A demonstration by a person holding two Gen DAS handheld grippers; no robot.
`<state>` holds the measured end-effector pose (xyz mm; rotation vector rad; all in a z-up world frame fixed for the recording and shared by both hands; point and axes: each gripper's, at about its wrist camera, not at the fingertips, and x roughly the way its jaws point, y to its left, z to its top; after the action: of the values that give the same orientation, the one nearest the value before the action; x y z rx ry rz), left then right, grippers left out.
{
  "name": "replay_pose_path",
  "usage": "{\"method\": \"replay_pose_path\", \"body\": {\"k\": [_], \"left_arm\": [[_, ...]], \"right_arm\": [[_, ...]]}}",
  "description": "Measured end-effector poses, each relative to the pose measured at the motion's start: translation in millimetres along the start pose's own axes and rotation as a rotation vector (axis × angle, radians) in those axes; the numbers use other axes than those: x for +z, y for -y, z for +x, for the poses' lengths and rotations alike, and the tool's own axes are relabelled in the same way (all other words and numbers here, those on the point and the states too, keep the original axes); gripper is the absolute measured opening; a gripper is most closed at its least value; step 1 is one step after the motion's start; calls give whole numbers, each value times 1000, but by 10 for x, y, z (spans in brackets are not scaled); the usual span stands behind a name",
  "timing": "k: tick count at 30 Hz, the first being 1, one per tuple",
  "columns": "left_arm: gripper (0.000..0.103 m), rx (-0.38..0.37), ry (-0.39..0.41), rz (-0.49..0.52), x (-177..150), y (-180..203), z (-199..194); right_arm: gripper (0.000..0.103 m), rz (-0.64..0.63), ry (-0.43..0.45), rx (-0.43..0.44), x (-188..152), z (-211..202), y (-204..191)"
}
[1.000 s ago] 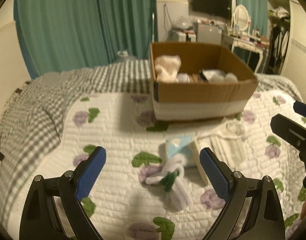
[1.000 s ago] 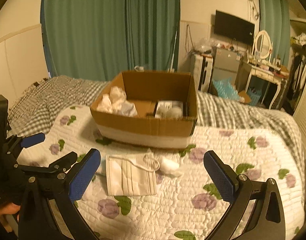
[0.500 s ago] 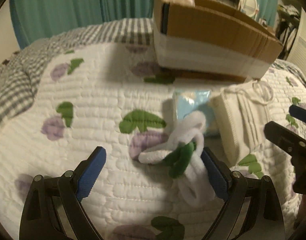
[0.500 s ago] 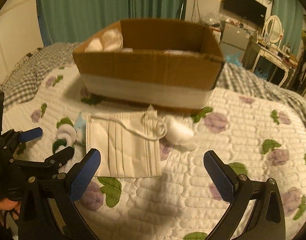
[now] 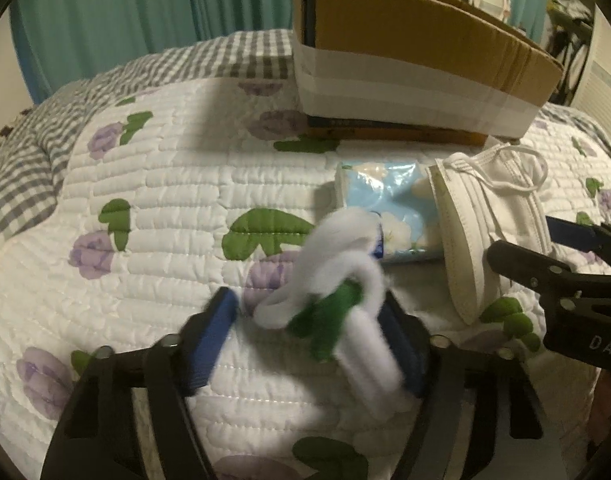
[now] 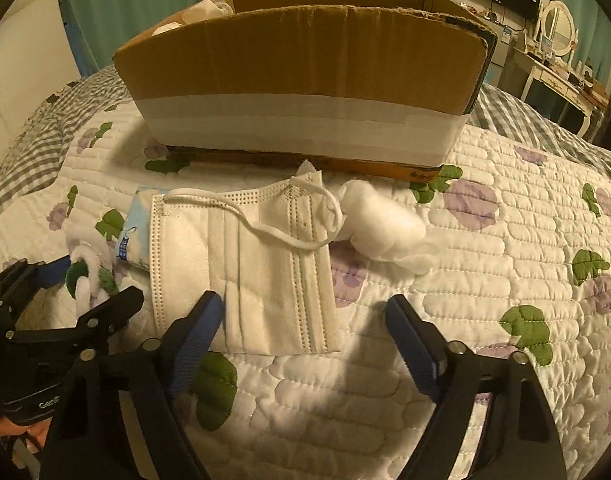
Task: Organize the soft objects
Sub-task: 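Grasp the white fuzzy sock with the left gripper while the right grasps the white mask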
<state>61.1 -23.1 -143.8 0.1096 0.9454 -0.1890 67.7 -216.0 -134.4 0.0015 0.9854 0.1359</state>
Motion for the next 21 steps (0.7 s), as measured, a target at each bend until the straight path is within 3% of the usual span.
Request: {"method": "replay_pose_path", "body": {"k": [1, 3, 4, 6, 7, 10, 21], "left_arm": [[50, -7, -2, 8, 8, 7, 2], [42, 16, 10, 27, -14, 49, -27], [41, 18, 11, 30, -12, 52, -32], [36, 15, 12, 29, -14, 49, -54], [36, 10, 14, 26, -13, 42, -71], [35, 6, 19, 18, -26, 26, -135], [34, 7, 99, 5, 12, 0, -561]], "right_arm": [[68, -2, -2, 2, -3, -2, -13], [45, -15, -6, 10, -12, -17, -42], [42, -24, -10, 11, -18, -27, -66], [18, -46, -7, -17, -30, -51, -114], [14, -42, -4, -6, -35, -81, -106], [8, -18, 4, 13, -44, -161, -84], [8, -11, 91, -22, -103, -570, -133]]}}
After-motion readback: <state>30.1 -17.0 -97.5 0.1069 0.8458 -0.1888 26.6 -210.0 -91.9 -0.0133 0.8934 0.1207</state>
